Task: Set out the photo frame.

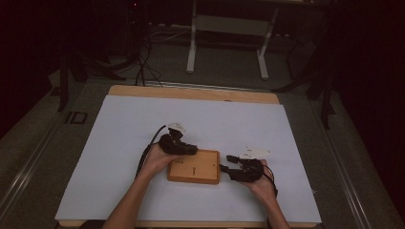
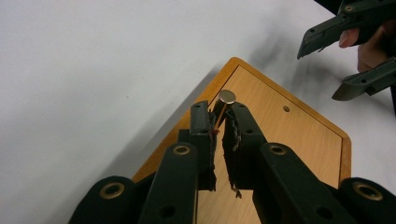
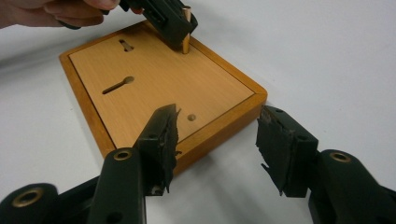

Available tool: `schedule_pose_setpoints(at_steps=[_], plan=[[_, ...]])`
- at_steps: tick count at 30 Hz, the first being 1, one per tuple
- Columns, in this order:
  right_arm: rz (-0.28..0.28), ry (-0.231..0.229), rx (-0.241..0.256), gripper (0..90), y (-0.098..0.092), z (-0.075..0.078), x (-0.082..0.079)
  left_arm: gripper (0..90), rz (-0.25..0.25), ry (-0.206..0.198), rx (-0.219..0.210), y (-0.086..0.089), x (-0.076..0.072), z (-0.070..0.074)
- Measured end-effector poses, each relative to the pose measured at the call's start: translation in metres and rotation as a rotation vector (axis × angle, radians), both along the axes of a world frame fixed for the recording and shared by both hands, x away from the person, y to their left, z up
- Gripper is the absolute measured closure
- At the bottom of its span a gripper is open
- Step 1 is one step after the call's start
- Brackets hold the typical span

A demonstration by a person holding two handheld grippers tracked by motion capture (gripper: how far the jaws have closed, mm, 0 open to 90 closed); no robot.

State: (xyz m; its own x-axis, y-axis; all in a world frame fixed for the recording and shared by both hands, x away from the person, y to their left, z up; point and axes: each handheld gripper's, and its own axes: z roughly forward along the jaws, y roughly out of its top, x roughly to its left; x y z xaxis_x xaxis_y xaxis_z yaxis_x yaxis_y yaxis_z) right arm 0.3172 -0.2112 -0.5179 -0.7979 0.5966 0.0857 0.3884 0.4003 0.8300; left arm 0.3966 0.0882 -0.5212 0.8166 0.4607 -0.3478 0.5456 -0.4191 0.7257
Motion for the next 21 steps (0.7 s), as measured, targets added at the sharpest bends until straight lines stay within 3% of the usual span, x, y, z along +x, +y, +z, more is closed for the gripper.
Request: schedule_pose_setpoints(at_steps=[5,12,21], plan=[[0.001,-0.008,0.000,48.1,-0.001,0.001,-0.001,82.7,-0.006,0.012,-0.003,0.001,0.002,0.000],[0.019,-0.019,-0.003,49.1,-0.002,0.002,-0.004,82.7,0.000,0.071,-0.034,0.003,0.009,-0.003],[0.039,-0.035,-0.023,51.1,-0.003,0.001,-0.007,83.7,0.006,0.105,-0.049,0.004,0.015,-0.004]])
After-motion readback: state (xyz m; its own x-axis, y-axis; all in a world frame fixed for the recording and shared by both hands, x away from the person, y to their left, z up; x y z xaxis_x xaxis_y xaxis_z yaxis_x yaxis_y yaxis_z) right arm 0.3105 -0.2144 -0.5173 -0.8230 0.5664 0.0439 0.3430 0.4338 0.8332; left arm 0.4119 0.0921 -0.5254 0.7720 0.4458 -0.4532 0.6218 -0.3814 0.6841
